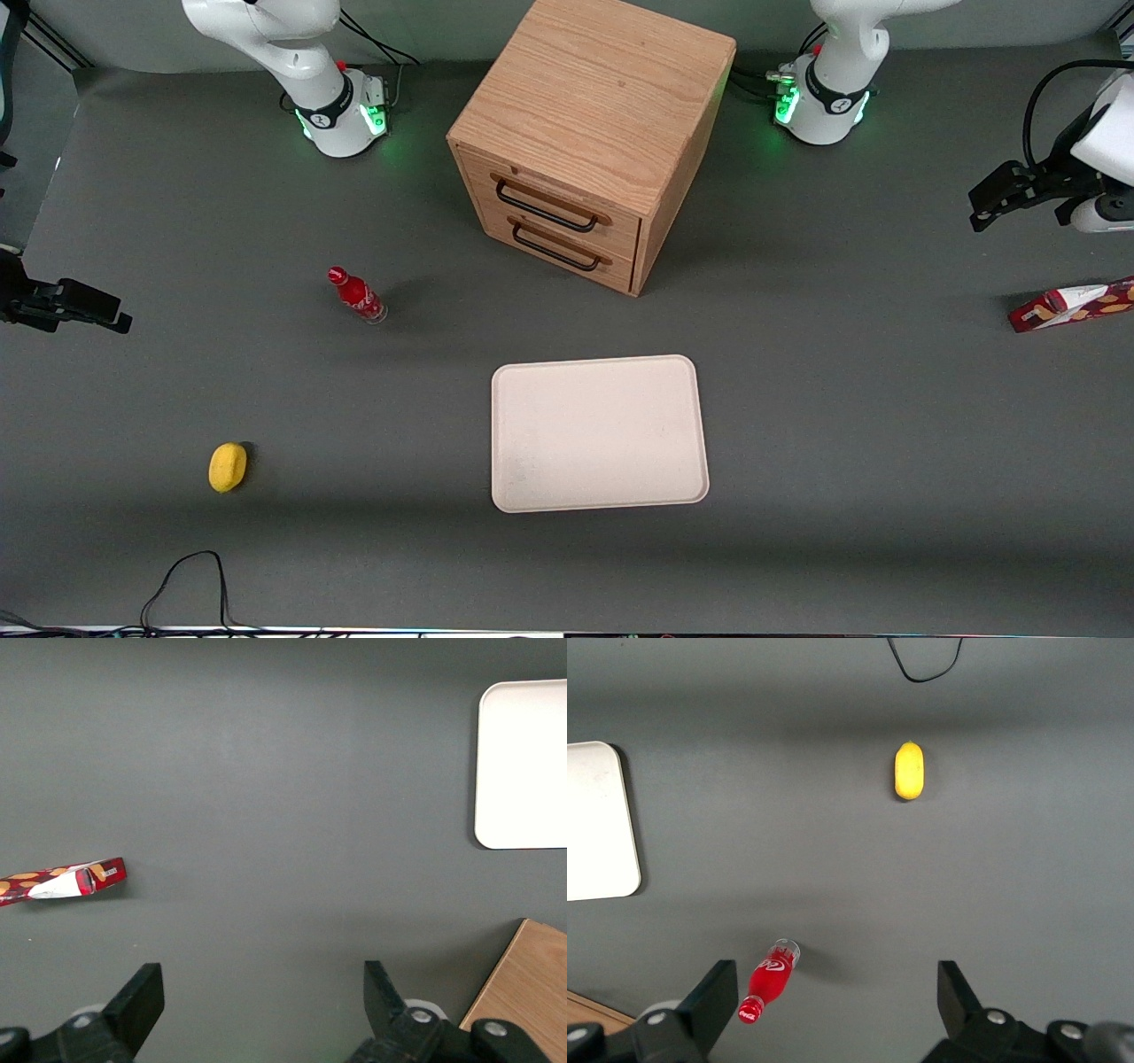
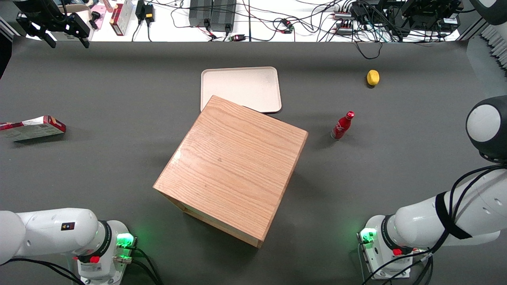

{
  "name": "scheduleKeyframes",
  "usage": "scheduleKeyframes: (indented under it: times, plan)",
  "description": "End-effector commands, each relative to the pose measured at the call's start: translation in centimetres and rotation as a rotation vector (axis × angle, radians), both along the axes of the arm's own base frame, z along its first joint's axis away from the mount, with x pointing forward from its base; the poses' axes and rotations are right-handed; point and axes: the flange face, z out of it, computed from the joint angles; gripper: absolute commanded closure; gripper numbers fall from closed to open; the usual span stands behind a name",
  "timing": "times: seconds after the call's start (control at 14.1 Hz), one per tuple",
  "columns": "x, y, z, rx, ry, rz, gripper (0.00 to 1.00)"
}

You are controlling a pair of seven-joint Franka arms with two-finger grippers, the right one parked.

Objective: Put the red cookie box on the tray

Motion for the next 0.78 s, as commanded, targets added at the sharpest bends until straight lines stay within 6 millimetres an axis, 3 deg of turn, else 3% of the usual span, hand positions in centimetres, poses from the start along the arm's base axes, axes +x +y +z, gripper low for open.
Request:
scheduleKeyframes:
  times: [0.0,0.21,0.28,0.42,0.71]
  plan:
    - [-0.2,0.4,0.7,0.007,0.005,-0.02,0.0]
    - [-0.2,1.4,0.5,0.037,0.018,-0.118,0.0]
    - [-0.1,3.4,-0.1,0.068,0.039,-0.143,0.0]
    - [-0.4,8.4,-1.7,0.056,0.083,-0.211,0.0]
    - [-1.7,20.6,-3.7,0.044,0.076,-0.378,0.0]
